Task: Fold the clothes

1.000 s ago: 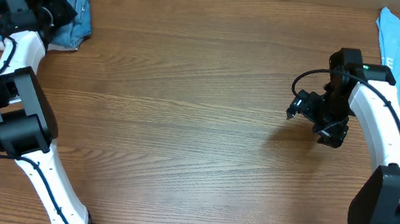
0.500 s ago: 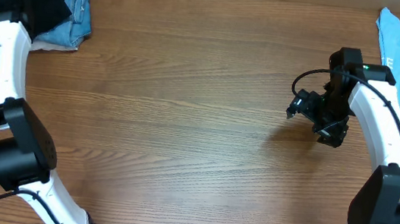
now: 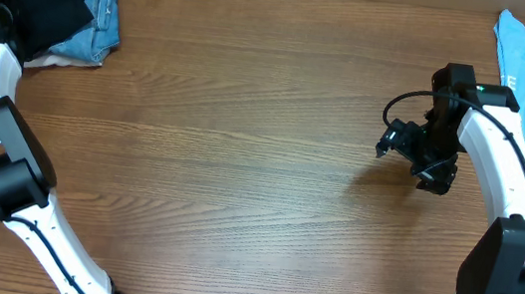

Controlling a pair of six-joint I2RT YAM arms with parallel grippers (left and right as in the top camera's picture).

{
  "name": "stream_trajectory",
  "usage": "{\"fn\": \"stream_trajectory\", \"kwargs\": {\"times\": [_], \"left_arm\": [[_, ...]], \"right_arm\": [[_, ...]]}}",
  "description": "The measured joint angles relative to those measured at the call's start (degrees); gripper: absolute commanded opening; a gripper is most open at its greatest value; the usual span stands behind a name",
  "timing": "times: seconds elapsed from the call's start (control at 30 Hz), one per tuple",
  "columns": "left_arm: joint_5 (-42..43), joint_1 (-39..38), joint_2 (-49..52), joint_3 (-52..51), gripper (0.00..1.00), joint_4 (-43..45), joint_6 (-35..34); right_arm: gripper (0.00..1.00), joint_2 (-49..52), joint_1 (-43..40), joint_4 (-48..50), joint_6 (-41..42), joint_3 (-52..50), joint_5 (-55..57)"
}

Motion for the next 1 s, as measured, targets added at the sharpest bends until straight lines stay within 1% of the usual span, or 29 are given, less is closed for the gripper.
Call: {"fn": "stream_trajectory", "kwargs": {"times": [0.03,0.07,0.13,0.2,0.23,0.3,0.33,0.37,0.4,0.5,0.57,0.73,0.9,1.0], "left_arm": [[-0.09,0.24,0.83,0.00,0.16,-0.02,0.02],[-0.13,0.42,1.53,0.00,0.22,-0.26,0.04],[-0.31,0.57,2.14,0.00,0.25,-1.31,0.31],[-0.46,0.68,2.16,0.00,0.36,-2.03,0.37],[-0.44,0.68,2.14,0.00,0.43,-2.14,0.37],[-0.48,0.68,2.01,0.00,0.63,-2.99,0.20],[-0.50,0.68,1.79,0.00,0.79,-3.76,-0.13],[-0.39,0.68,1.31,0.00,0.98,-4.66,-0.44],[-0.09,0.68,0.66,0.00,1.00,-5.62,-0.74],[2.84,0.35,-2.80,-0.02,1.00,-8.92,-2.25],[5.55,-0.44,-6.88,-0.02,1.00,-10.82,-3.78],[12.33,-2.23,-18.78,0.00,1.00,-17.33,-8.09],[21.90,-2.58,-30.84,0.02,1.00,-28.87,-9.90],[26.14,-2.58,-37.92,0.04,1.00,-39.17,-11.32]], "right_arm": [[0.99,0.00,0.00,-0.04,0.02,0.00,0.00],[0.99,0.00,0.00,-0.11,0.02,0.00,-0.02],[0.99,0.00,0.00,-0.42,0.04,0.00,-0.02],[0.99,0.00,0.00,-0.46,0.24,0.00,0.00],[1.00,0.00,0.00,-0.46,0.48,0.00,0.00],[1.00,0.00,0.00,-0.35,1.27,0.00,-0.02],[1.00,0.00,0.00,-0.26,1.60,0.00,-0.02],[1.00,0.00,0.00,0.15,1.86,-0.02,-0.02],[1.00,-0.04,0.00,0.66,2.23,-0.02,-0.02],[1.00,-0.85,0.00,2.45,3.37,-0.07,-0.07],[1.00,-2.43,0.00,3.39,3.72,-0.09,-0.13],[1.00,-10.78,0.00,2.93,4.31,-0.09,-0.24],[1.00,-21.94,0.00,-0.66,4.35,-0.07,-0.24],[1.00,-28.63,0.00,-4.09,4.35,-0.04,-0.57]]}}
